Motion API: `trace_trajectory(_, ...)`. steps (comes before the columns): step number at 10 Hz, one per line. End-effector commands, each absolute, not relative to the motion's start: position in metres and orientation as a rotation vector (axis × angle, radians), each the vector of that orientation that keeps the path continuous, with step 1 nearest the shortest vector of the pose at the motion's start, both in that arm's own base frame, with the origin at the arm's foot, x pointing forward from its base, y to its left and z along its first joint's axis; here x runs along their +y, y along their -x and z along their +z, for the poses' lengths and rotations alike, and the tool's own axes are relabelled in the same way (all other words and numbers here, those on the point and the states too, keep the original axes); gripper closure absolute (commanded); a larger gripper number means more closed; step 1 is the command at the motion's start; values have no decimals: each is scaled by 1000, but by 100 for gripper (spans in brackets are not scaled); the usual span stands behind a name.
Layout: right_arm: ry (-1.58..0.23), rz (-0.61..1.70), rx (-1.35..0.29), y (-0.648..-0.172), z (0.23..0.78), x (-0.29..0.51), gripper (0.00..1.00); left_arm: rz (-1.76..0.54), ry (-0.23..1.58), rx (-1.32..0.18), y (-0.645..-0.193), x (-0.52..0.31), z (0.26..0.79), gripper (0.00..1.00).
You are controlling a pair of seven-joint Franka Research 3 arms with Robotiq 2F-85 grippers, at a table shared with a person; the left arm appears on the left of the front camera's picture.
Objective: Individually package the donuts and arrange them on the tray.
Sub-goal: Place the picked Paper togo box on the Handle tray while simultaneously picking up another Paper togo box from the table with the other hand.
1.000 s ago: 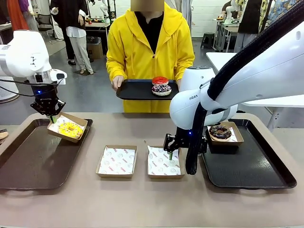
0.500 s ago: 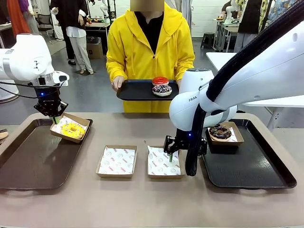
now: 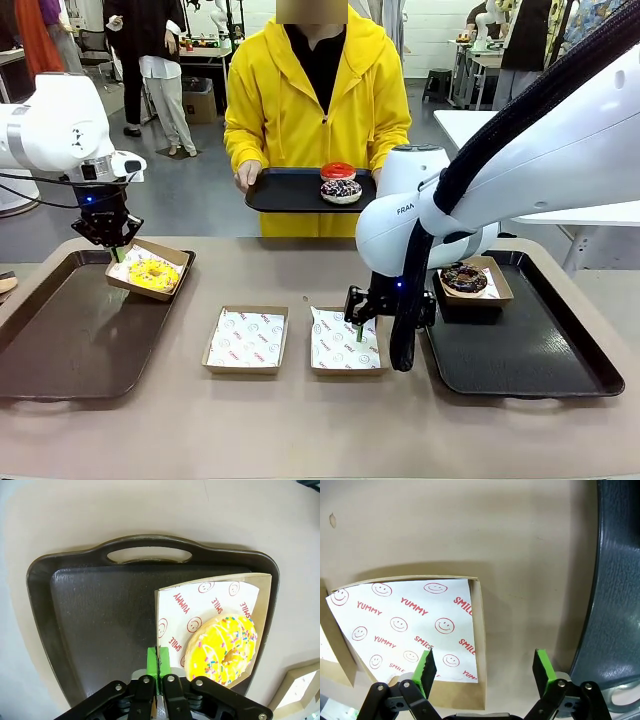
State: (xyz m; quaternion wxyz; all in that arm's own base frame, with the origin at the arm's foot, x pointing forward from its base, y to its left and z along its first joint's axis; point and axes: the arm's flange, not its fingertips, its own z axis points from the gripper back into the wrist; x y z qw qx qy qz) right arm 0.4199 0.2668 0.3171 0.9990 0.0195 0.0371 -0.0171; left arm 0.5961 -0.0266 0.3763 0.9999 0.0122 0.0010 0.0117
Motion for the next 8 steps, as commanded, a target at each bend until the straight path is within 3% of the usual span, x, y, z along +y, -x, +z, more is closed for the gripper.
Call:
trace_trajectory(1,-34,-43,72,-418,312,272,0,26,-33,-7,-599,-28,376,99)
trace_trajectory(3,-36,-38,69,-418,311,272,0,26,-40,-6,-599,-30,374,99)
trace_trajectory(4,-38,-17,66,-417,309,271,40,25,-46,1,-599,-29,373,90)
trace_trajectory(5,-40,-21,72,-418,309,271,59,22,-49,1,-599,-30,373,43)
trace_trajectory(6,-44,-26,75,-418,309,270,100,20,-49,2,-599,-29,373,34)
trace_trajectory(7,-48,-30,75,-418,310,270,100,20,-50,3,-599,-30,373,0)
trace_trajectory(8,-49,-31,73,-418,310,269,100,19,-52,3,-600,-29,373,0)
